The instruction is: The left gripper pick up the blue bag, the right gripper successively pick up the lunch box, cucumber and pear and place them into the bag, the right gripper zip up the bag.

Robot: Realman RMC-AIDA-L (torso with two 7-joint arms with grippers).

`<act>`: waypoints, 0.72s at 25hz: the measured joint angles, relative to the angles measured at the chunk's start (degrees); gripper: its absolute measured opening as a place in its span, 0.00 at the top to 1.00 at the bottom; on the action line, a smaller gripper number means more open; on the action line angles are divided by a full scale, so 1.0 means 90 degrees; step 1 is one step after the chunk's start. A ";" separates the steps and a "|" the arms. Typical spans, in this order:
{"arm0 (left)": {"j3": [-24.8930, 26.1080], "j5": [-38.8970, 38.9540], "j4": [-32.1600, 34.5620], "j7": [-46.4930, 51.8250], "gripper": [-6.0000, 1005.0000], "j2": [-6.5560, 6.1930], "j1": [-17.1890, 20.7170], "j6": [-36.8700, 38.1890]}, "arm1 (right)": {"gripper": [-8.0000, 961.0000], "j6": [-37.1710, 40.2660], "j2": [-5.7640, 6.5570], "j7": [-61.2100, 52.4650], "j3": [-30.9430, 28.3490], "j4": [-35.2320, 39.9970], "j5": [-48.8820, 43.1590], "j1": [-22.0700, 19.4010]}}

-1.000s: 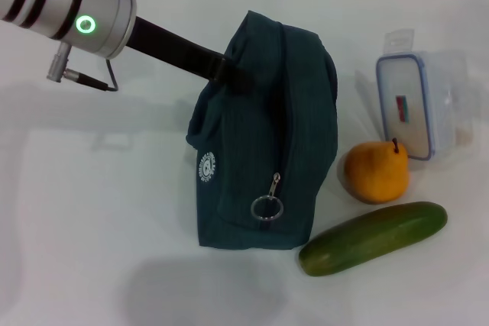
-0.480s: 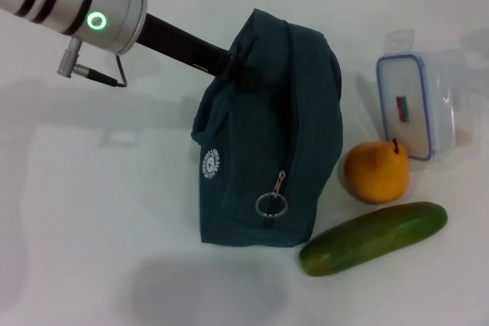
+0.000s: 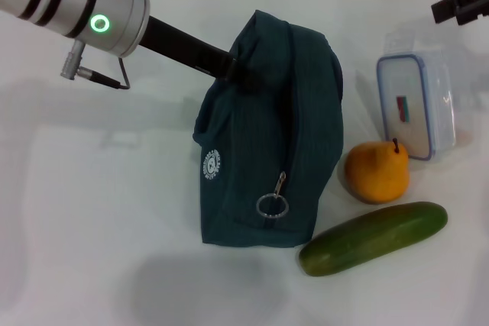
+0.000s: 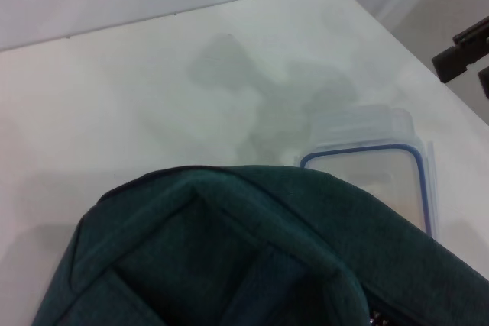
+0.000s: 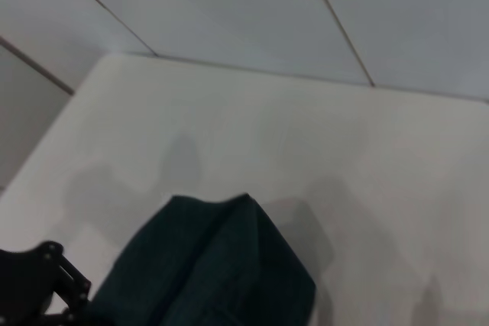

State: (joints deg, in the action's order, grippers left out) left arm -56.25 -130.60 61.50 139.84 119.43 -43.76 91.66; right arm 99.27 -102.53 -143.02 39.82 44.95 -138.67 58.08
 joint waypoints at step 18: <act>0.0001 0.0011 -0.0139 -0.0236 0.95 0.0000 0.0070 -0.0059 | 0.38 -0.0519 -0.0377 -0.0260 0.0581 0.0004 -0.0482 0.0115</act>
State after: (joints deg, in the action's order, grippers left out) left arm -56.25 -130.50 60.24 137.72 119.44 -43.13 91.12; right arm 94.60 -105.92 -145.36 45.05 44.99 -143.02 59.12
